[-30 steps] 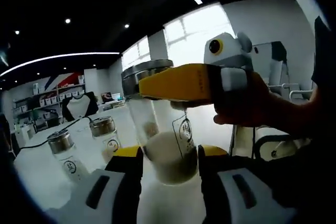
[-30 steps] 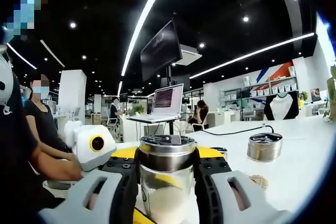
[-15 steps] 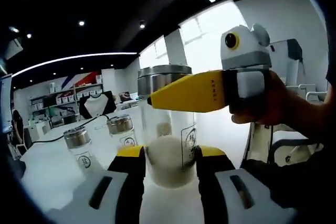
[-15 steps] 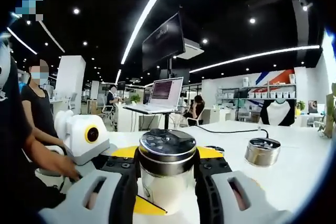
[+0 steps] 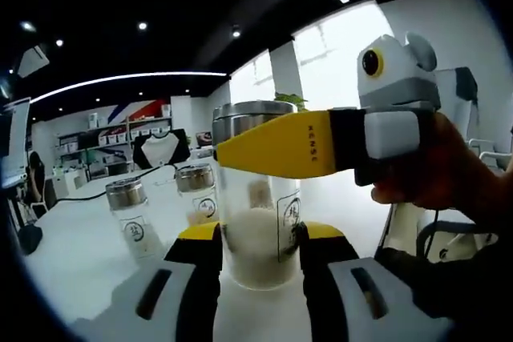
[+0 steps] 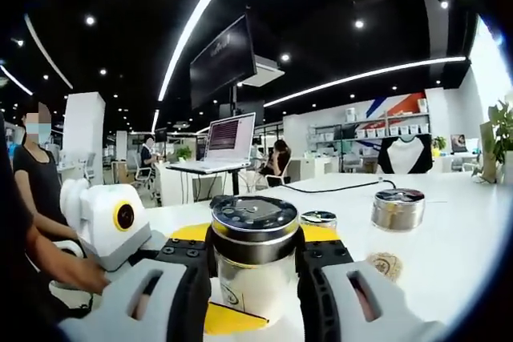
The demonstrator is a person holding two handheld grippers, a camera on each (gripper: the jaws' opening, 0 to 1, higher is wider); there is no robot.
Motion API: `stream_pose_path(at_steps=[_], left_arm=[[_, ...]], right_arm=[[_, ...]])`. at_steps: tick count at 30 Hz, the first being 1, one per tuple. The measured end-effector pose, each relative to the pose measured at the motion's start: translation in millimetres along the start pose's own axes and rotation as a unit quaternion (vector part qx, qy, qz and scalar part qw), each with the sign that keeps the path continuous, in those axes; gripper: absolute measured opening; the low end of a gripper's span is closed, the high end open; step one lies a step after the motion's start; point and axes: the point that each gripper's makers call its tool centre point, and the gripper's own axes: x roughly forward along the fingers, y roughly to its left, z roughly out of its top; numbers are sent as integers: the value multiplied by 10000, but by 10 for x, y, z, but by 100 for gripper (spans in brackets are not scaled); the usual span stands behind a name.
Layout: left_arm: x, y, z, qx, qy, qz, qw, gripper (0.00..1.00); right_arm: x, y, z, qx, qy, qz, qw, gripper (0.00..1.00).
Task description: Rotate the seasoning bottle until the label or dispensing opening points toward the visible target arrow and the bottle remains upright within the marked orientation range
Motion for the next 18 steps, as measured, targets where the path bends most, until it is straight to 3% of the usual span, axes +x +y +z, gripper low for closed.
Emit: stream_pose_path(at_steps=[8,13,18], left_arm=[[10,-51,137,125,-285,-380,9988,40],[10,-121,118,296,-223,-579,9976,42],[-8,-153,111,194,-162,-716,9971,50]], right_arm=[[-80,-83,132,353,-220,27,9991,37],[-85,-101,104,134,-85,-70,9998,37],[-135,-135,145,133,-109,-194,9997,37]])
